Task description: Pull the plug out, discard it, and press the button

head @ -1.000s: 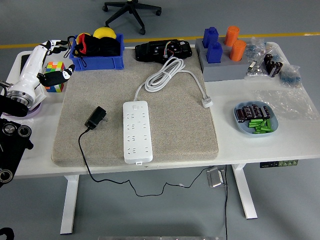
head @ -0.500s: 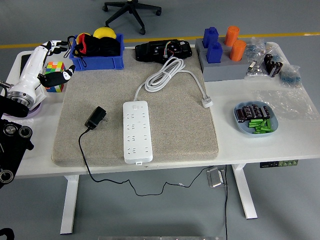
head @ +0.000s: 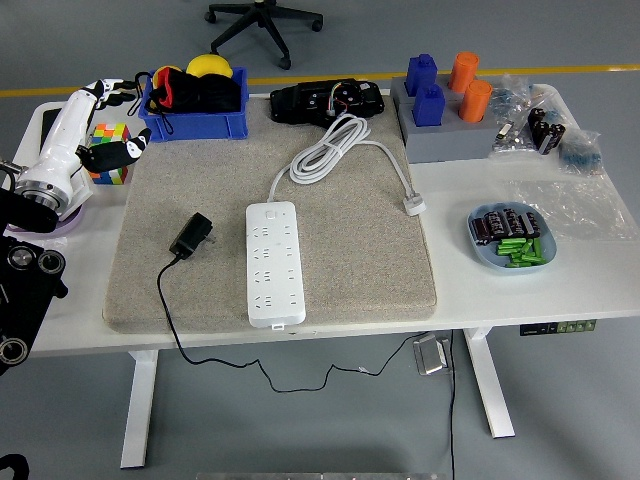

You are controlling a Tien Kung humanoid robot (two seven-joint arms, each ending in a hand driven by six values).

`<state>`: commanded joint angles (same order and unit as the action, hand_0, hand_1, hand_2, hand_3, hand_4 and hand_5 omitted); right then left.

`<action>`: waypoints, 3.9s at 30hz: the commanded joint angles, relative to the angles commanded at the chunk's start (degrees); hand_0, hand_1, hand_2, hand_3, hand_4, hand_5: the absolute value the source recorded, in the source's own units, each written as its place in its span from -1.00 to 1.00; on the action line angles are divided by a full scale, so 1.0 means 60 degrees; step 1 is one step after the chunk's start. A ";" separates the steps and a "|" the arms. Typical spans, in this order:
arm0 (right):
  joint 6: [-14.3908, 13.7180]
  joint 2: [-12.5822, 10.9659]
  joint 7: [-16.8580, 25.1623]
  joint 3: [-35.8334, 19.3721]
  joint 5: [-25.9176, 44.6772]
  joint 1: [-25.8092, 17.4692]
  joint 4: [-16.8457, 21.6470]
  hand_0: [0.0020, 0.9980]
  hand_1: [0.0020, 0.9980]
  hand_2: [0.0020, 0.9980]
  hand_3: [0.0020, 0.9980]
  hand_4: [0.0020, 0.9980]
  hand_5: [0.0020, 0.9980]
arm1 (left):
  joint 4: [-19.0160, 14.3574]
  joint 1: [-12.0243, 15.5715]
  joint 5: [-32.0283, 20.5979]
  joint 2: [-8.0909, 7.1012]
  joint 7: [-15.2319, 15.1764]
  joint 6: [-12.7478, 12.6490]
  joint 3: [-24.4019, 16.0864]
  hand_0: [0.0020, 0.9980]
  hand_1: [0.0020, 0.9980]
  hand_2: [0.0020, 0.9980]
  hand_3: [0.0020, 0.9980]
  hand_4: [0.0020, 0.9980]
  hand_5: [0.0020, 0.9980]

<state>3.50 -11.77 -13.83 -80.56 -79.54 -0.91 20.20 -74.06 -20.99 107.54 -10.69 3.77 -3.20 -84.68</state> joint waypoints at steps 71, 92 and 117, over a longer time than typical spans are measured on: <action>0.0002 -0.0005 -0.0002 -0.0081 -0.0126 -0.0111 0.0007 0.57 0.50 0.49 0.51 0.59 0.59 | -0.0104 -0.0091 -0.0174 -0.0104 0.0251 0.0308 0.0394 0.60 0.53 0.52 0.61 0.35 -0.96; 0.0002 0.0033 -0.0001 -0.0205 -0.0136 -0.0174 0.0034 0.57 0.50 0.49 0.51 0.59 0.59 | -0.0132 0.0002 -0.0219 -0.0038 0.0323 0.0386 0.0432 0.59 0.52 0.51 0.59 0.34 -1.00; 0.0006 0.0029 -0.0002 -0.0241 -0.0124 -0.0179 0.0048 0.57 0.50 0.49 0.50 0.59 0.59 | -0.0160 -0.0025 -0.0207 -0.0048 0.0344 0.0436 0.0431 0.59 0.51 0.49 0.58 0.34 -1.00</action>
<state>3.53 -11.60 -13.84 -82.00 -80.29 -1.99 20.49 -75.02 -21.15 106.30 -10.98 5.84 -0.58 -82.10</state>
